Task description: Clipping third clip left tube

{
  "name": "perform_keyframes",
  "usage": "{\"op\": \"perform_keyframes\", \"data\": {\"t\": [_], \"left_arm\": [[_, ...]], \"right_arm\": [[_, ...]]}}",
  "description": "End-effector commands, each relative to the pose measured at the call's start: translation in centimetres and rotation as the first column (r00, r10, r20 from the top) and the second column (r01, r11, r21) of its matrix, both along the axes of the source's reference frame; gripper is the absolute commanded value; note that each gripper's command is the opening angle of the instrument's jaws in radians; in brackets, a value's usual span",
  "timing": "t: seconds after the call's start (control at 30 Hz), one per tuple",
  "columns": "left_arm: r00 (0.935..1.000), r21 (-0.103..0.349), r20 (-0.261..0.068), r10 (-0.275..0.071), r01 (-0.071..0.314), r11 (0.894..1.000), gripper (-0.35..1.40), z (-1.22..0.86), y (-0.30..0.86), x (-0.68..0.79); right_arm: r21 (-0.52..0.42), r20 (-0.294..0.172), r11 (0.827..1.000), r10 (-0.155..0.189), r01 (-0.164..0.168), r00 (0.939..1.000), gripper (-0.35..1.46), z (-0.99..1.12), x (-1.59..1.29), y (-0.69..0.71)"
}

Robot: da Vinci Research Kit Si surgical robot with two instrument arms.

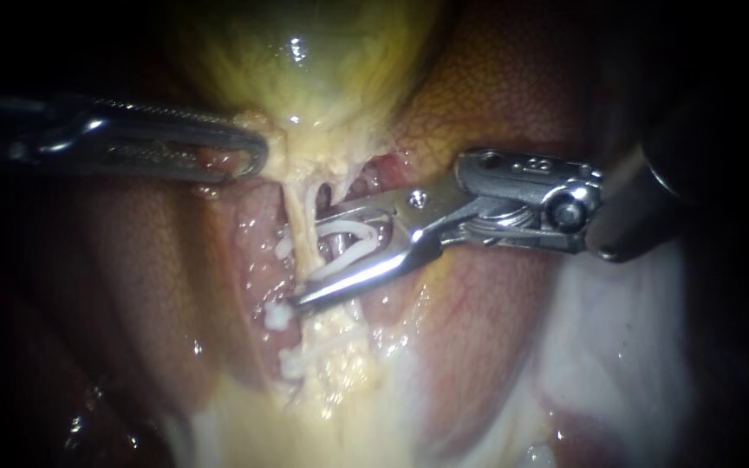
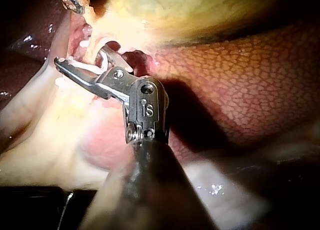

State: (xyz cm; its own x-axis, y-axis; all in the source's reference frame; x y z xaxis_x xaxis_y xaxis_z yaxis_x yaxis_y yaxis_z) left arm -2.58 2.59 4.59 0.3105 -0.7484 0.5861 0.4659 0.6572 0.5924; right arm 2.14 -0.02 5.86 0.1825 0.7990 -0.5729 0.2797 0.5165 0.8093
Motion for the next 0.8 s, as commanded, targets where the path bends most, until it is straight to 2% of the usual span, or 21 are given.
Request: {"op": "perform_keyframes", "data": {"t": [0.03,0.23,0.43,0.63,0.8], "left_arm": [[1.0,0.001,-0.001,-0.001,0.001,1.0,-0.35,0.0,0.0,0.0],[1.0,0.0,0.0,0.0,0.0,1.0,-0.35,0.01,0.0,0.0],[1.0,0.0,0.0,0.0,0.0,1.0,-0.35,0.01,0.0,0.0],[1.0,0.0,0.0,0.0,0.0,1.0,-0.35,0.01,0.0,0.0],[1.0,0.0,0.0,0.0,0.0,1.0,-0.35,0.01,0.0,0.0]], "right_arm": [[0.011,-0.012,1.0,-0.001,0.002,0.9999,0.46,0.0,0.01,0.0],[0.042,-0.088,0.999,-0.011,0.015,0.9961,0.45,-0.04,0.08,0.01],[0.065,-0.126,0.998,0.011,-0.003,0.992,0.45,-0.09,0.15,0.09],[0.089,-0.136,0.996,0.021,-0.009,0.9905,0.43,-0.16,0.14,0.19],[0.112,-0.127,0.994,0.023,-0.009,0.9916,0.37,-0.16,0.13,0.21]]}}
